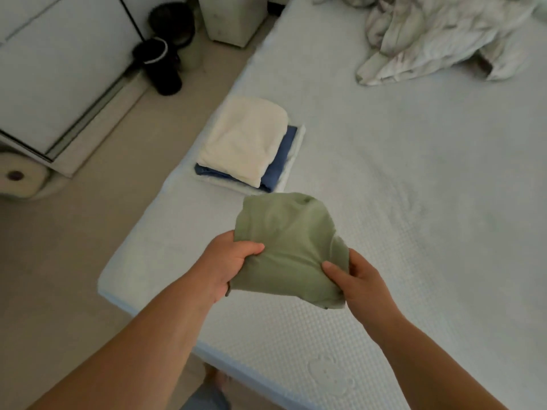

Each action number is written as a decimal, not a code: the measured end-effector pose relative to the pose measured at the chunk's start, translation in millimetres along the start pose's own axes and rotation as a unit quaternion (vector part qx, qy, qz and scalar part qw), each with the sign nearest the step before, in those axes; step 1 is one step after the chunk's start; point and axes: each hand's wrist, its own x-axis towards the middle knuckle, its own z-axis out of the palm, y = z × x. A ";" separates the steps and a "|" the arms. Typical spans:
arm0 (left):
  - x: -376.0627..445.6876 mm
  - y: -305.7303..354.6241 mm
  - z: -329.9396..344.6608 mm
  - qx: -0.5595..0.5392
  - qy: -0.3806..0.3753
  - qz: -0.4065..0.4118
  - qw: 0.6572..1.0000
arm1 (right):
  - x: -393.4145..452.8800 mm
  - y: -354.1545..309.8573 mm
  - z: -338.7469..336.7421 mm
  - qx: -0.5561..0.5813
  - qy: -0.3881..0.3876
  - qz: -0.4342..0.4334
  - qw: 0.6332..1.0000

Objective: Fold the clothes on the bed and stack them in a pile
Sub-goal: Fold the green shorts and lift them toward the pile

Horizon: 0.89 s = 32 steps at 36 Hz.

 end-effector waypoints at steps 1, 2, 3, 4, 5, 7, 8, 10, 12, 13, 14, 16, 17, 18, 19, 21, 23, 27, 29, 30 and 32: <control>3.5 8.0 -8.7 0.006 0.008 0.009 1.000 | 5.4 -7.5 9.6 -0.010 0.001 -0.008 1.000; 8.1 16.0 -18.1 0.010 0.016 0.022 1.000 | 11.8 -14.8 20.1 -0.017 0.003 -0.015 1.000; 13.9 24.2 -28.2 0.016 0.025 0.039 0.999 | 18.7 -21.9 30.9 -0.020 0.007 -0.021 1.000; 20.9 32.8 -38.8 0.024 0.031 0.059 0.997 | 26.5 -29.3 42.6 -0.020 0.012 -0.026 0.999; 29.5 41.5 -49.8 0.033 0.035 0.078 0.996 | 34.7 -36.6 54.6 -0.019 0.017 -0.032 0.999; 50.3 59.3 -71.1 0.051 0.038 0.112 0.992 | 53.0 -50.1 78.4 -0.018 0.034 -0.047 0.998; 62.8 68.6 -81.3 0.060 0.038 0.126 0.989 | 63.3 -57.0 90.1 -0.019 0.049 -0.052 0.997; 90.8 91.4 -98.3 0.078 0.030 0.150 0.985 | 85.7 -72.5 111.0 -0.022 0.086 -0.065 0.994; 119.3 115.3 -111.3 0.093 0.025 0.172 0.980 | 110.3 -89.1 128.2 -0.032 0.119 -0.081 0.989; 132.9 127.6 -116.3 0.100 0.021 0.182 0.978 | 122.7 -97.6 135.8 -0.033 0.136 -0.089 0.986; 146.3 140.2 -119.9 0.103 0.015 0.187 0.977 | 135.1 -105.9 142.3 -0.032 0.152 -0.096 0.983; 173.5 164.4 -125.4 0.094 -0.001 0.190 0.977 | 161.8 -121.4 152.6 -0.025 0.175 -0.111 0.978; 186.7 175.4 -127.3 0.084 -0.009 0.192 0.978 | 175.4 -128.8 156.1 -0.020 0.185 -0.117 0.975; 199.1 184.6 -128.3 0.070 -0.018 0.196 0.978 | 188.3 -135.1 158.3 -0.013 0.195 -0.124 0.973; 211.2 192.3 -129.3 0.055 -0.028 0.198 0.978 | 201.2 -140.1 159.7 -0.006 0.205 -0.128 0.970; 233.8 201.5 -130.9 0.028 -0.045 0.198 0.979 | 224.6 -146.8 162.1 0.006 0.220 -0.132 0.966; 259.1 199.1 -132.7 -0.001 -0.047 0.181 0.982 | 247.5 -144.7 165.2 0.021 0.229 -0.125 0.965; 309.2 157.7 -138.3 0.000 -0.021 0.074 0.997 | 286.7 -109.3 177.9 0.033 0.211 -0.007 0.977; 324.9 132.1 -141.2 0.071 0.022 0.053 0.996 | 298.0 -85.6 187.0 0.018 0.199 0.063 0.978; 330.5 122.1 -141.9 0.098 0.046 0.064 0.992 | 301.5 -76.1 191.0 0.014 0.204 0.078 0.976; 334.7 111.5 -140.9 0.135 0.083 0.116 0.980 | 304.6 -64.3 195.2 0.007 0.239 0.070 0.968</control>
